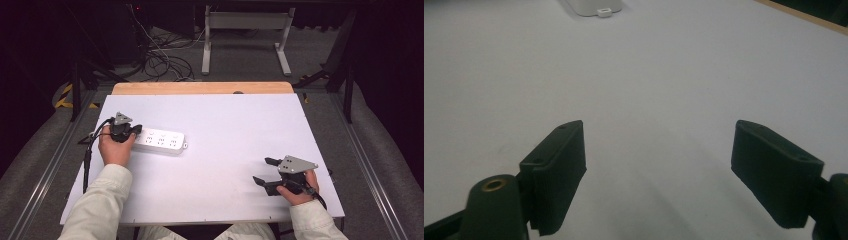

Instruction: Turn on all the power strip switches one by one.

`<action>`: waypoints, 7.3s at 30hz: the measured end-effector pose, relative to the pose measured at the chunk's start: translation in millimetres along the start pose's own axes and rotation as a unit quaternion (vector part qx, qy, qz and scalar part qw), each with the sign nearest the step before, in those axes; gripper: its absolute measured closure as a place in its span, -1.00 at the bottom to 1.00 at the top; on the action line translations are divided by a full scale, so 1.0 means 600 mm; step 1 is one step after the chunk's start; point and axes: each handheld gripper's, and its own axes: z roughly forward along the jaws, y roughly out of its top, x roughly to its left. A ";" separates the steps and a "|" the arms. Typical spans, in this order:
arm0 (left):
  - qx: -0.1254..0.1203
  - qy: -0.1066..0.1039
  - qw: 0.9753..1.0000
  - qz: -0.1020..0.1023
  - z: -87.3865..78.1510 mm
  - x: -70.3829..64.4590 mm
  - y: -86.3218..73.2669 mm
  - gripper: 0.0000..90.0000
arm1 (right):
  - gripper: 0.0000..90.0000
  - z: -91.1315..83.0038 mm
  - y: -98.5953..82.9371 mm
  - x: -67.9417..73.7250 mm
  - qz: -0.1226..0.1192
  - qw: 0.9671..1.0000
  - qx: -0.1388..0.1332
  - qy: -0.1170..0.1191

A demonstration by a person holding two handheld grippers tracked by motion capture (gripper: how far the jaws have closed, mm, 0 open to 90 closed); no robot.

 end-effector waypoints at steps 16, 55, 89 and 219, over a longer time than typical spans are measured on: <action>0.005 -0.010 1.000 -0.018 0.003 0.005 0.000 1.00 | -0.50 0.002 -0.001 0.001 -0.001 1.000 0.005 0.002; -0.014 -0.069 0.998 0.005 0.006 -0.043 0.019 1.00 | -0.51 0.003 0.000 0.002 -0.001 1.000 0.004 0.006; -0.011 -0.052 0.999 -0.001 0.015 -0.042 0.012 1.00 | -0.51 0.003 0.000 0.003 -0.003 1.000 0.005 0.008; -0.033 -0.073 0.997 -0.010 0.036 -0.109 0.017 1.00 | -0.51 0.004 0.000 0.006 -0.010 1.000 0.008 0.016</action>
